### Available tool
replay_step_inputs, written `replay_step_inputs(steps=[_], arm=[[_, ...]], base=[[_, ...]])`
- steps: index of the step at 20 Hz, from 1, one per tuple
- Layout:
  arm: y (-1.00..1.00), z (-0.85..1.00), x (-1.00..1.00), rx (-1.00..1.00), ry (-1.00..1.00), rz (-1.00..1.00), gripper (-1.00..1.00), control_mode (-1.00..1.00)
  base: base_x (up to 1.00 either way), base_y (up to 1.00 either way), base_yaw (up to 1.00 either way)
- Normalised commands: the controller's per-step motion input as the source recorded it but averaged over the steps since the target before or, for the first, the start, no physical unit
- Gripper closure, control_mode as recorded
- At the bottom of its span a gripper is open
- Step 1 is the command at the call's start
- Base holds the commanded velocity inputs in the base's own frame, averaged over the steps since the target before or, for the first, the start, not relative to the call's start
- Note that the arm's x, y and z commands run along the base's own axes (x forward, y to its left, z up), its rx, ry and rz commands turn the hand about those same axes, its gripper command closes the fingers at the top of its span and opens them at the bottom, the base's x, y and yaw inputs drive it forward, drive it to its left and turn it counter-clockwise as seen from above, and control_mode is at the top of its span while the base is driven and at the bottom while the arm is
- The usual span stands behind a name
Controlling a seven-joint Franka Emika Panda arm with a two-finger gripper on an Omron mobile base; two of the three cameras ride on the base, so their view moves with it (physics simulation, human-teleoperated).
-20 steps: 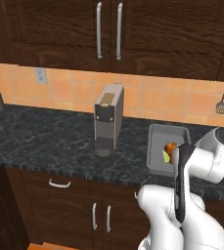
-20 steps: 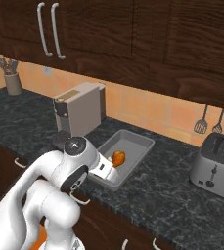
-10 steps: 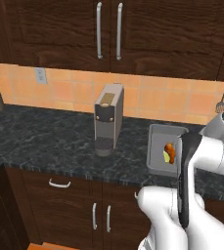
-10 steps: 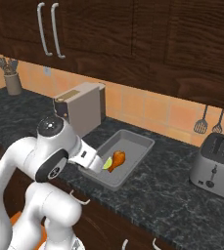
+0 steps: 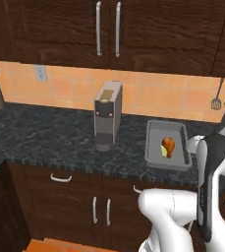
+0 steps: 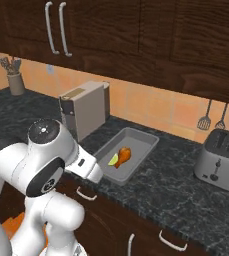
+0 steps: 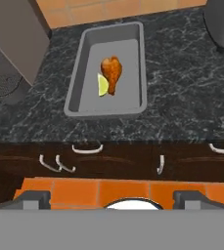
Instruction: Place one lemon wedge and one chicken drumstick in each tupperware on the nearby counter, to pack two identical lunches.
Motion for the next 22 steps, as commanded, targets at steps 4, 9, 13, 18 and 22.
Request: replay_step_inputs(steps=[4, 9, 13, 18, 22], arm=[[0.0, 0.0, 0.0, 0.0, 0.0, 0.0, -1.0, 1.0], [0.0, 0.0, 0.0, 0.0, 0.0, 0.0, -1.0, 1.0], [0.0, 0.0, 0.0, 0.0, 0.0, 0.0, -1.0, 1.0], [0.0, 0.0, 0.0, 0.0, 0.0, 0.0, -1.0, 1.0], [0.0, 0.0, 0.0, 0.0, 0.0, 0.0, -1.0, 1.0]], base=[[-0.95, 0.0, -0.51], [-0.37, -0.06, -0.74], [0.01, -0.58, -0.67], [0.45, -0.99, -0.33], [0.64, -1.0, -0.12]])
